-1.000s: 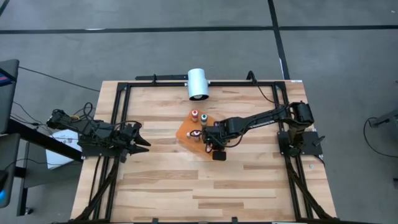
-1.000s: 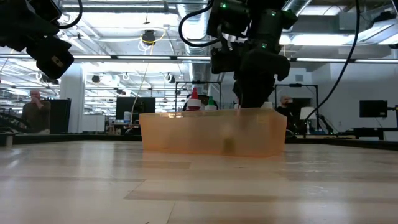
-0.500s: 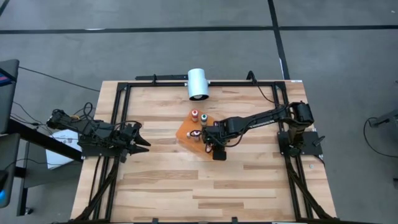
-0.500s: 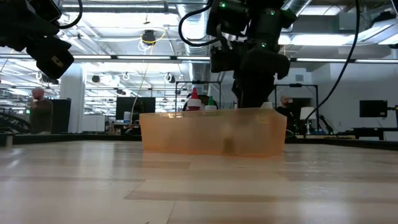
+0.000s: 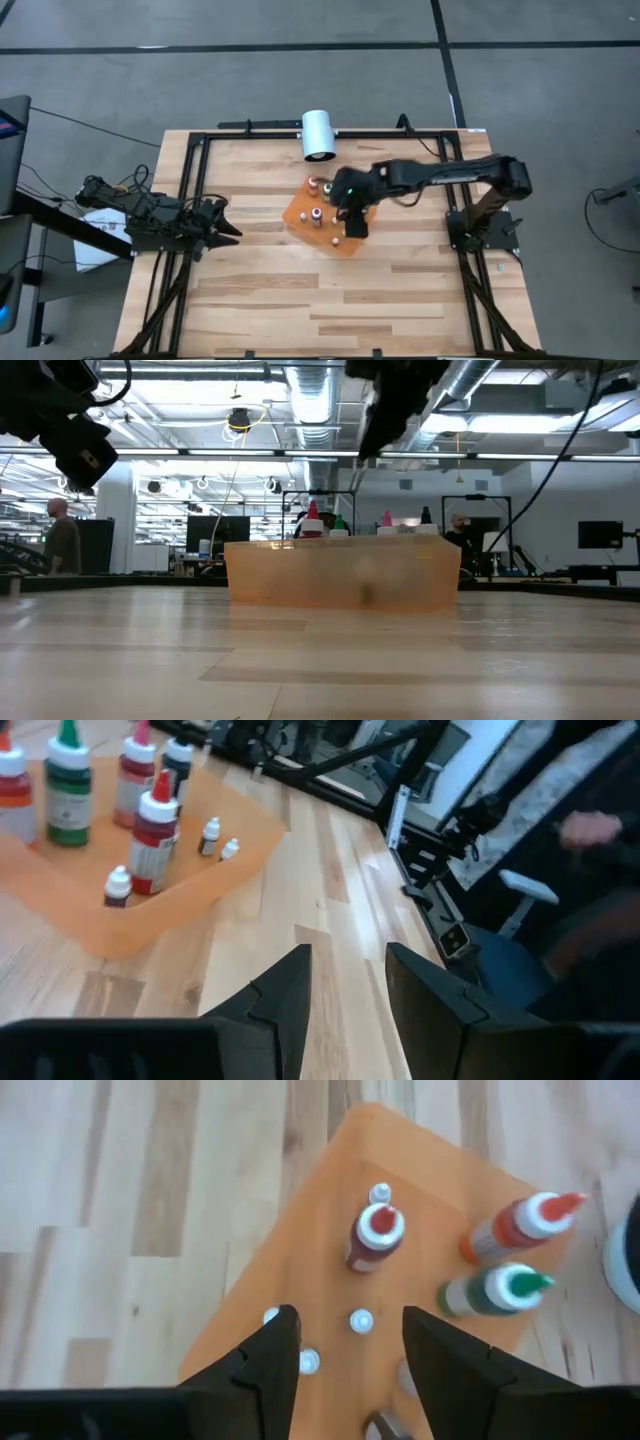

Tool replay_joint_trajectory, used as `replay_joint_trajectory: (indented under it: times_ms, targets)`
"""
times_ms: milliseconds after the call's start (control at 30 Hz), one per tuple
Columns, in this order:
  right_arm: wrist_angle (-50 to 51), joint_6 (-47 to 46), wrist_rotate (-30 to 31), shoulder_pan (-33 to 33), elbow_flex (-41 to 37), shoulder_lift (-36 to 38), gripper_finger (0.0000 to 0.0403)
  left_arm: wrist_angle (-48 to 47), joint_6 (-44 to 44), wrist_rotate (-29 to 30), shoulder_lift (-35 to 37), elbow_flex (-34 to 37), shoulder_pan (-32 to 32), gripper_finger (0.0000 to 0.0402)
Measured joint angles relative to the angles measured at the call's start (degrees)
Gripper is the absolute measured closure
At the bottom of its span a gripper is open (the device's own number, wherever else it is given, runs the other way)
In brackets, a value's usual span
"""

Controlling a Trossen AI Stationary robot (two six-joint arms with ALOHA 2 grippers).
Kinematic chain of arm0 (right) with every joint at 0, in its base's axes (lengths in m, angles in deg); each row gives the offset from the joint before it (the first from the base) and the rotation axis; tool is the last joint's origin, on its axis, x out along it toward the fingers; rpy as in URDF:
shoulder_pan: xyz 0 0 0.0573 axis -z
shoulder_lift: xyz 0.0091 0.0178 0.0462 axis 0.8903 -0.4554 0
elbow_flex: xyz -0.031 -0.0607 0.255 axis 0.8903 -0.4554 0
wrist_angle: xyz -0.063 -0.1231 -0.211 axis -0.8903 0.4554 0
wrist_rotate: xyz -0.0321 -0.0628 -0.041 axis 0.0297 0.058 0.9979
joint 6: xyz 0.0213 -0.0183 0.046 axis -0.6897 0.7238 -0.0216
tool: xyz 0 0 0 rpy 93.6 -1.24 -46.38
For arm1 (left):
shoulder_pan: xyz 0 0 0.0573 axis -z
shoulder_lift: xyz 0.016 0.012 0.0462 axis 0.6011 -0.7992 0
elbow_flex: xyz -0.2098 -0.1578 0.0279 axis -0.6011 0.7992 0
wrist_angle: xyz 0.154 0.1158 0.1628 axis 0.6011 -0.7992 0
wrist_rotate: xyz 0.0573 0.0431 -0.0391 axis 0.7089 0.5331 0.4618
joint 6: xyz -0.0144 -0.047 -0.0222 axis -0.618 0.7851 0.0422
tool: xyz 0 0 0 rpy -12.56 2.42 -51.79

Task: Pick & Place food coloring
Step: Return to Home Position

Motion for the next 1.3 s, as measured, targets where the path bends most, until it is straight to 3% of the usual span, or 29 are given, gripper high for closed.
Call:
replay_joint_trajectory:
  times_ms: [200, 467, 700, 933, 1300]
  targets:
    - [4.7, 1.1, -6.8, 3.6, 0.1, 4.8, 0.0237, 1.5, -3.9, -1.4, 1.2, 0.0, 0.0, 0.0280]
    - [4.7, 1.2, -7.8, 3.4, -0.3, 6.0, 0.0239, 1.9, -8.5, -1.4, 7.0, -0.1, 0.0, 0.0280]
    - [-9.5, -6.3, -7.6, 1.1, -13.9, 10.7, 0.0241, 0.7, -8.4, -1.5, 6.6, -0.1, 0.0, 0.0280]
    - [-15.2, -13.1, -3.8, -1.2, -25.0, 21.6, 0.0243, 1.4, -9.7, -1.3, 6.7, -0.1, 0.0, 0.0280]
    - [-17.9, -16.2, 0.1, -1.2, -36.9, 45.7, 0.0243, 5.7, -13.0, -1.8, 6.7, -0.1, 0.0, 0.0280]
